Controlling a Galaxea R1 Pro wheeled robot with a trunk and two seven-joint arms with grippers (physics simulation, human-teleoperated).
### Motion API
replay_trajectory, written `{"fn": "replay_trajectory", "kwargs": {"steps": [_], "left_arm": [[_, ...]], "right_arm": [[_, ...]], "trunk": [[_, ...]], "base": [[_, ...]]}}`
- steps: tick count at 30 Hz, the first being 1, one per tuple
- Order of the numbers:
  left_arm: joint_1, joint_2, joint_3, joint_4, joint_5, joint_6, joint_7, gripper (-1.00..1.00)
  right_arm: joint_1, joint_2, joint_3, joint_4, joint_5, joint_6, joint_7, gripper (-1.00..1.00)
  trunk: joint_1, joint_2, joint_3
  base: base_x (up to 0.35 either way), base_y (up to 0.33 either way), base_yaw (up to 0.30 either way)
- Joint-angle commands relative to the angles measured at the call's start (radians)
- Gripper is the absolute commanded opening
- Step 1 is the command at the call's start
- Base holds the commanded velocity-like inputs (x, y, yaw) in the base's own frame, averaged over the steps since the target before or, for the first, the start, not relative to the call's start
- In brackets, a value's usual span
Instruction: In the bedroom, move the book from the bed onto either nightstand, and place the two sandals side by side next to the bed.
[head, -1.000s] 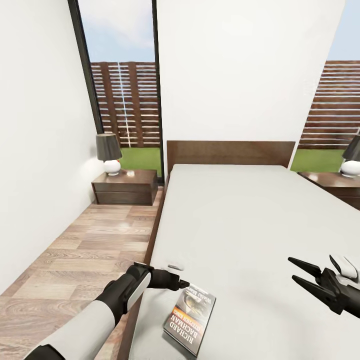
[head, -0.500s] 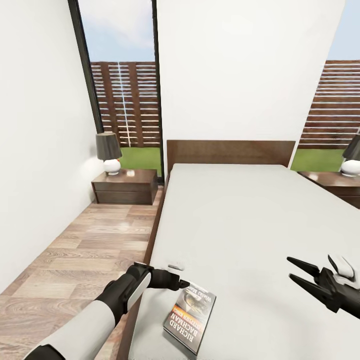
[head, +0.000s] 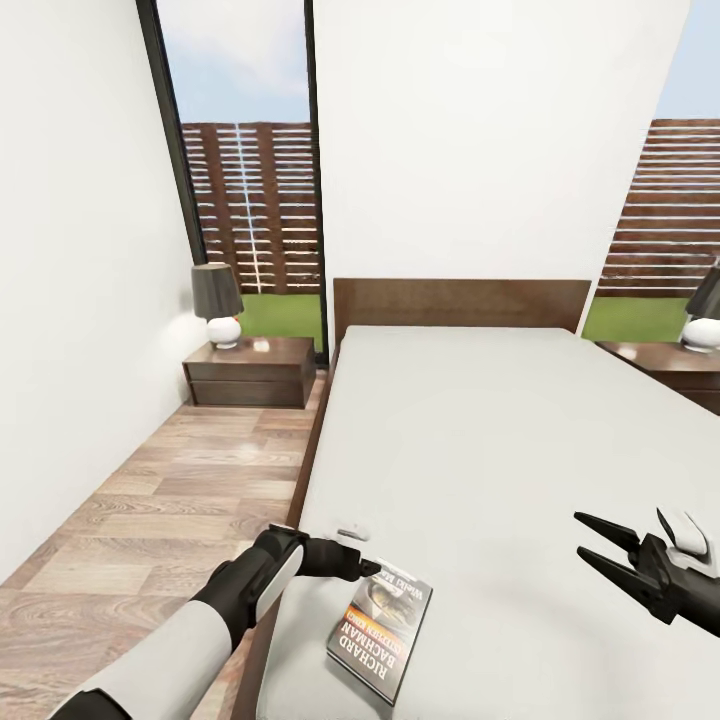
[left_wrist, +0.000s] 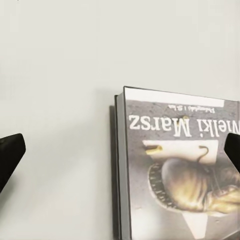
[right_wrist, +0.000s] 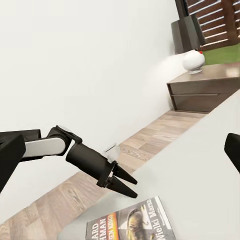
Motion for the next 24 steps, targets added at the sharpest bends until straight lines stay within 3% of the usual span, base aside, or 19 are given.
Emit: {"fn": "replay_trajectory", "kwargs": {"steps": [1, 24], "left_arm": [[-0.001, 0.0, -0.001, -0.001, 0.005, 0.006, 0.001, 1.0], [-0.001, -0.001, -0.002, -0.001, 0.005, -0.008, 0.001, 1.0]], "right_arm": [[-0.001, 0.0, 0.0, 0.0, -0.002, 0.01, 0.003, 1.0], [-0.001, 0.001, 0.002, 0.002, -0.003, 0.009, 0.001, 1.0]], "trunk": [[0.0, 0.0, -0.001], [0.011, -0.021, -0.01]], "base": [[0.0, 0.0, 0.0], [0.0, 0.0, 0.0]]}}
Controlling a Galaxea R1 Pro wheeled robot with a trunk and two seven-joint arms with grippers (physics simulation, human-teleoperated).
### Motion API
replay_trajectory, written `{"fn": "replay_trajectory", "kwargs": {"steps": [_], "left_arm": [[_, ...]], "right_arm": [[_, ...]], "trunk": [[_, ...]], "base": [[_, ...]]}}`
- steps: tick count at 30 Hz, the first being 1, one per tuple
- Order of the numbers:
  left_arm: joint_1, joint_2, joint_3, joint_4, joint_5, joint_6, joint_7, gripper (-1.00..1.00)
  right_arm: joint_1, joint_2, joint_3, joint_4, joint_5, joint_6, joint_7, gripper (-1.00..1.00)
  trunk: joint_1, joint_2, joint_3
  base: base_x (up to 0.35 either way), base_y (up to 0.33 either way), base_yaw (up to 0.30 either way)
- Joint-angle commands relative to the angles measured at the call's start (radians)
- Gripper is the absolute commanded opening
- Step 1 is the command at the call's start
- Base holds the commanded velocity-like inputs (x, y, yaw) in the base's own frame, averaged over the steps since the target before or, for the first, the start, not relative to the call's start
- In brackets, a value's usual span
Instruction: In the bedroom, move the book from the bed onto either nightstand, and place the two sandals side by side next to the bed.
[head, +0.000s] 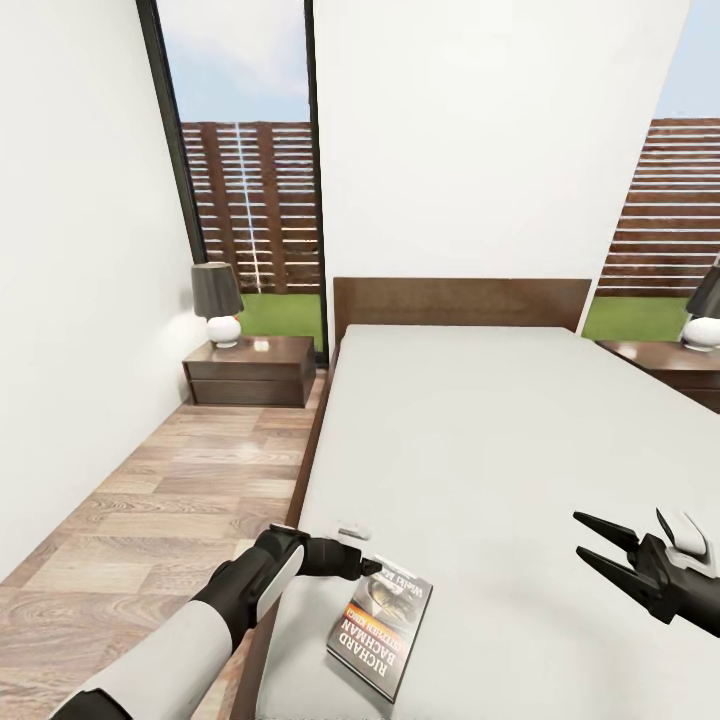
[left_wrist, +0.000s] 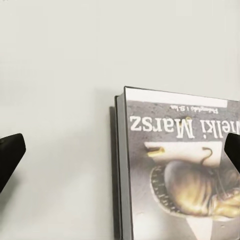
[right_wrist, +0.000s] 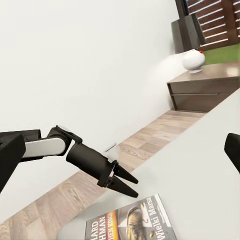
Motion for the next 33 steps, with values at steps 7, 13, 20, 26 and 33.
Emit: {"fn": "replay_trajectory", "kwargs": {"steps": [7, 13, 20, 26, 33], "left_arm": [[-0.001, 0.0, -0.001, -0.001, 0.005, 0.002, 0.001, 1.0], [0.0, 0.0, -0.001, -0.001, 0.005, 0.0, 0.001, 1.0], [-0.001, 0.0, -0.001, -0.001, 0.005, -0.001, 0.0, 1.0], [-0.001, 0.0, -0.001, -0.001, 0.005, -0.001, 0.0, 1.0], [-0.001, 0.0, -0.001, -0.004, 0.005, -0.001, 0.001, 1.0]], "right_arm": [[-0.001, 0.0, 0.0, 0.0, -0.001, 0.011, 0.003, 1.0], [-0.001, 0.0, 0.0, 0.0, -0.001, 0.011, 0.003, 1.0], [-0.001, 0.0, 0.0, 0.0, -0.001, 0.011, 0.003, 1.0], [-0.001, 0.0, 0.003, 0.0, -0.001, 0.011, 0.003, 1.0], [-0.001, 0.0, 0.004, 0.0, -0.001, 0.011, 0.003, 1.0]], "trunk": [[0.0, 0.0, -0.001], [0.0, 0.0, -0.001], [0.0, 0.0, -0.001], [0.0, 0.0, -0.001], [0.004, -0.007, -0.004]], "base": [[0.0, 0.0, 0.0], [0.0, 0.0, 0.0], [0.0, 0.0, 0.0], [0.0, 0.0, 0.0], [0.0, 0.0, 0.0]]}}
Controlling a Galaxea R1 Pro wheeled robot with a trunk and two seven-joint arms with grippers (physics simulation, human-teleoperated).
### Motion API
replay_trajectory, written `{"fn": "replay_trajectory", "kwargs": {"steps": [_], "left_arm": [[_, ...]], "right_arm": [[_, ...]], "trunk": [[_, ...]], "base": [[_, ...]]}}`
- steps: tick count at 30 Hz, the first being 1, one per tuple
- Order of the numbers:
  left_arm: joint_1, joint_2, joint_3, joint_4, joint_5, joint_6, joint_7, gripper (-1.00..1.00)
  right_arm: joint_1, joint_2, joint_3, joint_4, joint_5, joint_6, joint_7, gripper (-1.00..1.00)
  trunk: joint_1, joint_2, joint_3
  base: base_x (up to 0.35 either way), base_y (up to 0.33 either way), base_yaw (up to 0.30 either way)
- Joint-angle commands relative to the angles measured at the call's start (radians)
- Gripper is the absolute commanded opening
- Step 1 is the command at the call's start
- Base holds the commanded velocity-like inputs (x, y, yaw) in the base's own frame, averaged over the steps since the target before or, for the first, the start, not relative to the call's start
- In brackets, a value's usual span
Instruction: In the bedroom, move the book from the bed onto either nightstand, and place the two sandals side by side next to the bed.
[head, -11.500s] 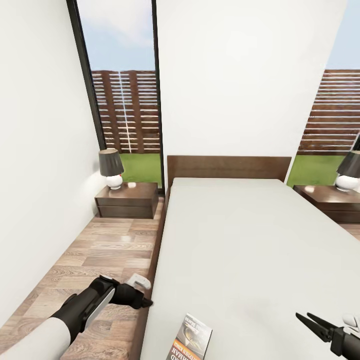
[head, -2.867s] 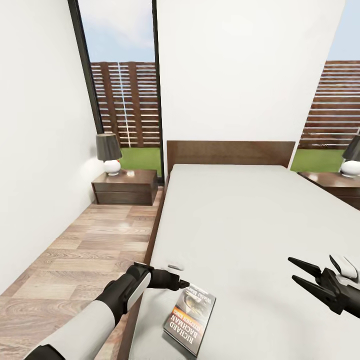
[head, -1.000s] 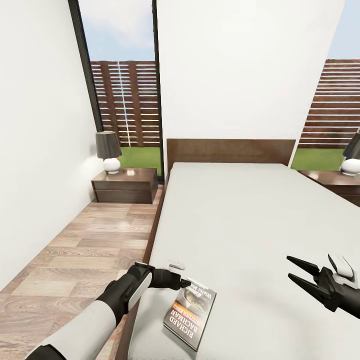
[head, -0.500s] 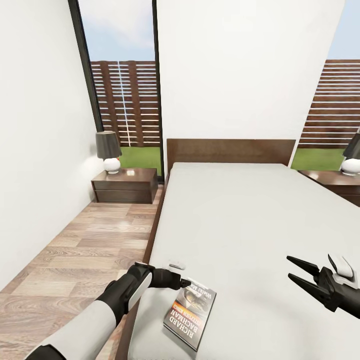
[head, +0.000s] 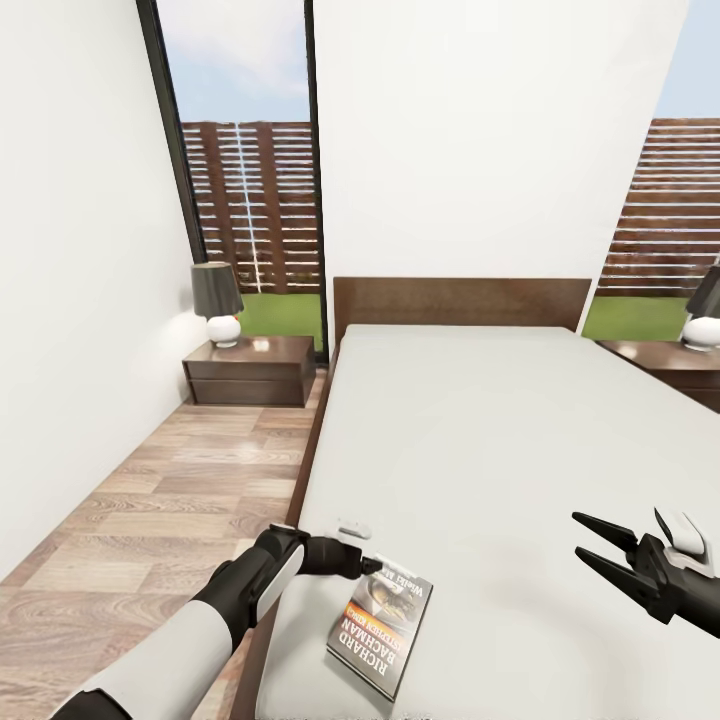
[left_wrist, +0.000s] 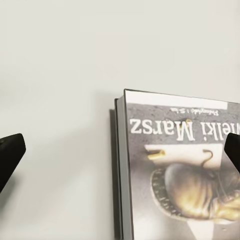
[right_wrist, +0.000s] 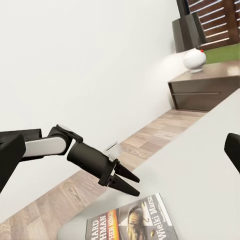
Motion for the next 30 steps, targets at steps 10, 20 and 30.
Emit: {"fn": "replay_trajectory", "kwargs": {"steps": [10, 20, 30], "left_arm": [[0.0, 0.0, -0.001, -0.015, 0.005, 0.006, 0.001, 1.0], [0.0, 0.001, -0.002, -0.026, 0.004, 0.006, 0.001, 1.0], [0.0, 0.002, -0.003, -0.031, 0.004, 0.006, 0.001, 1.0]], "right_arm": [[-0.001, 0.0, 0.0, 0.001, 0.0, 0.011, 0.003, 1.0], [-0.001, 0.0, 0.001, 0.001, 0.0, 0.011, 0.003, 1.0], [-0.001, 0.001, 0.001, 0.003, 0.0, 0.011, 0.003, 1.0]], "trunk": [[0.015, -0.029, -0.014], [0.023, -0.043, -0.02], [0.027, -0.05, -0.023]], "base": [[0.0, 0.0, 0.0], [0.0, 0.0, 0.0], [0.0, 0.0, 0.0]]}}
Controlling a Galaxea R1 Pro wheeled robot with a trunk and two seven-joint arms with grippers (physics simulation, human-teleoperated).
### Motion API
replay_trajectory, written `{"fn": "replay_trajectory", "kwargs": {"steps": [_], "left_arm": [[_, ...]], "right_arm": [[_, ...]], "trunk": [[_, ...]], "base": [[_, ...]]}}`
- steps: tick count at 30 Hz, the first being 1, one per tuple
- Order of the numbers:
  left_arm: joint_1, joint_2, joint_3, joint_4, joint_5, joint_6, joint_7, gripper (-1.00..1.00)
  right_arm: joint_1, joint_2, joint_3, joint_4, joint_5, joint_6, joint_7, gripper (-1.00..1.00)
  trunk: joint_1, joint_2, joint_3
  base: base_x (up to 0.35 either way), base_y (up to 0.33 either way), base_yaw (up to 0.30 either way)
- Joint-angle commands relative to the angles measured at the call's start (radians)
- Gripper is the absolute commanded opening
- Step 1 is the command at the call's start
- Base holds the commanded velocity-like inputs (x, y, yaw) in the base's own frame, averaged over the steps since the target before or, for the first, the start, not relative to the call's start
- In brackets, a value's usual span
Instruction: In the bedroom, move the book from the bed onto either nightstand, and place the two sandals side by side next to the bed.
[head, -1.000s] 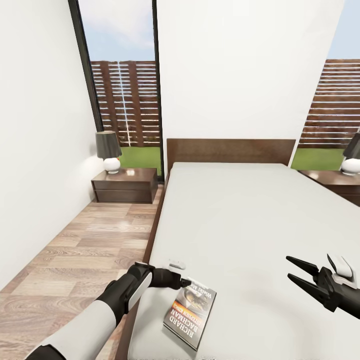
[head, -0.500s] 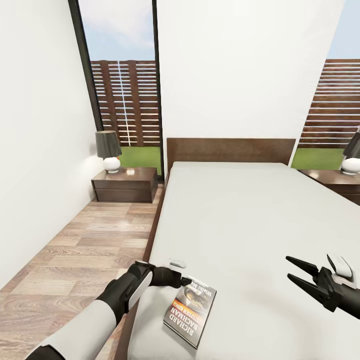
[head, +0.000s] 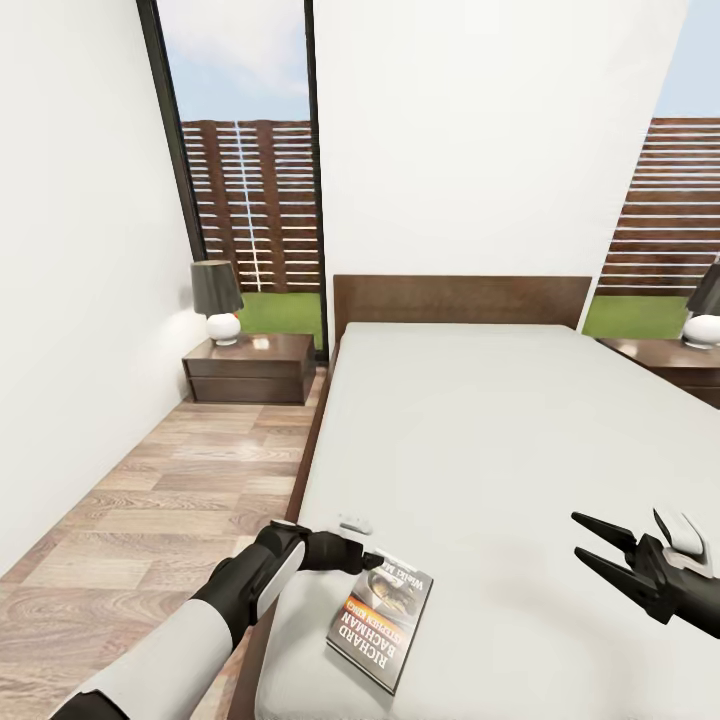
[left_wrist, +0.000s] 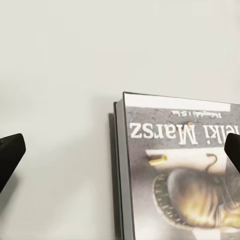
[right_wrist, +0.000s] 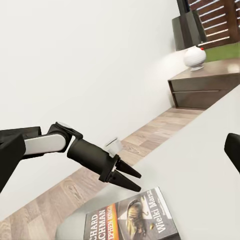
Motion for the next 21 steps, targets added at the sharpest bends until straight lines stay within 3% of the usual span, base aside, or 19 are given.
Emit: {"fn": "replay_trajectory", "kwargs": {"steps": [1, 8, 17, 21], "left_arm": [[-0.001, 0.0, -0.001, -0.001, 0.005, 0.006, 0.001, 1.0], [-0.001, 0.0, -0.001, -0.001, 0.005, 0.006, 0.001, 1.0], [-0.001, 0.0, -0.001, -0.001, 0.005, 0.006, 0.001, 1.0], [-0.001, 0.0, -0.001, -0.001, 0.005, 0.006, 0.001, 1.0]], "right_arm": [[-0.001, 0.0, 0.0, 0.0, -0.001, 0.011, 0.003, 1.0], [-0.001, 0.0, 0.0, 0.0, -0.001, 0.011, 0.003, 1.0], [-0.001, 0.0, 0.0, 0.0, -0.001, 0.011, 0.003, 1.0], [-0.001, 0.0, 0.0, 0.0, -0.001, 0.011, 0.003, 1.0]], "trunk": [[0.0, 0.0, -0.001], [0.015, -0.028, -0.014], [0.015, -0.028, -0.014], [0.03, -0.056, -0.026]], "base": [[0.0, 0.0, 0.0], [0.0, 0.0, 0.0], [0.0, 0.0, 0.0], [0.0, 0.0, 0.0]]}}
